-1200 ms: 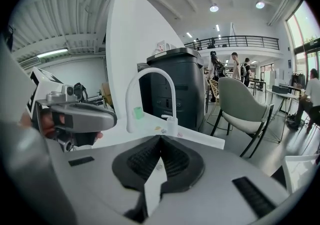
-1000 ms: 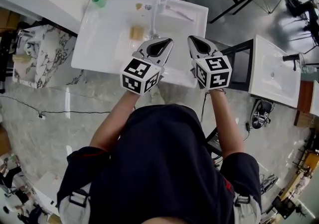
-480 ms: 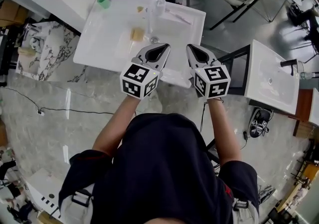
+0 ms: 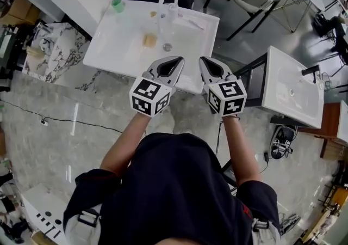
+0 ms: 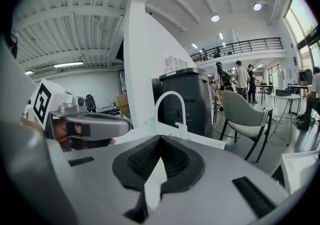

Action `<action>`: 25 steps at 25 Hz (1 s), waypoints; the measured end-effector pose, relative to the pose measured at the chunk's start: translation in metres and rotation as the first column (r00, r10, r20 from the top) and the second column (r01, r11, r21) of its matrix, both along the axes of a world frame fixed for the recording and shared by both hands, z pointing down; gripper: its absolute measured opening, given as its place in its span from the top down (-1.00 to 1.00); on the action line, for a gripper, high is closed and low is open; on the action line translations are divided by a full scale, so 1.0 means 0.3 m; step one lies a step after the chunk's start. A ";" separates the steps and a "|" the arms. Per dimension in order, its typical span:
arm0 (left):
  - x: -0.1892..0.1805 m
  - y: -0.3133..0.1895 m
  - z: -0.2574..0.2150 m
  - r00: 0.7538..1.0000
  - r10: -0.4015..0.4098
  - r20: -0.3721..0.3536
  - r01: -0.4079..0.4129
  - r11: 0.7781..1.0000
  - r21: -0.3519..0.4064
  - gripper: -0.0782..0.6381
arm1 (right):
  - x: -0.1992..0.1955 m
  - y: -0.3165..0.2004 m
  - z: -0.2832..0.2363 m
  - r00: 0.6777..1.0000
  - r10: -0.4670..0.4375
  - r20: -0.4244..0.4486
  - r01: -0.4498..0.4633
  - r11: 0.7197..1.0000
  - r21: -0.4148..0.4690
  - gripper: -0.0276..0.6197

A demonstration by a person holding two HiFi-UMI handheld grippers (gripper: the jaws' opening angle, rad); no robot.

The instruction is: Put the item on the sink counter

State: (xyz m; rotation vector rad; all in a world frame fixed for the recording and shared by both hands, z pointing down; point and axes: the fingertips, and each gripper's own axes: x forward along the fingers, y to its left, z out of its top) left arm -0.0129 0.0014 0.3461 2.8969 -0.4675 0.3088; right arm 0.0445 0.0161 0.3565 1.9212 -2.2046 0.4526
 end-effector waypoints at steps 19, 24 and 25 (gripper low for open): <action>-0.094 0.230 -0.043 1.000 -0.018 -0.006 0.018 0.999 0.049 0.74 | -0.082 0.212 -0.085 1.000 -0.017 -0.004 0.018 0.997 0.080 0.81; -0.107 0.253 -0.052 1.000 -0.023 -0.013 0.024 0.998 0.057 0.74 | -0.092 0.232 -0.095 1.000 -0.018 -0.005 0.019 0.996 0.091 0.81; -0.109 0.256 -0.053 1.000 -0.023 -0.014 0.024 0.998 0.058 0.74 | -0.094 0.235 -0.097 1.000 -0.018 -0.005 0.018 0.995 0.093 0.81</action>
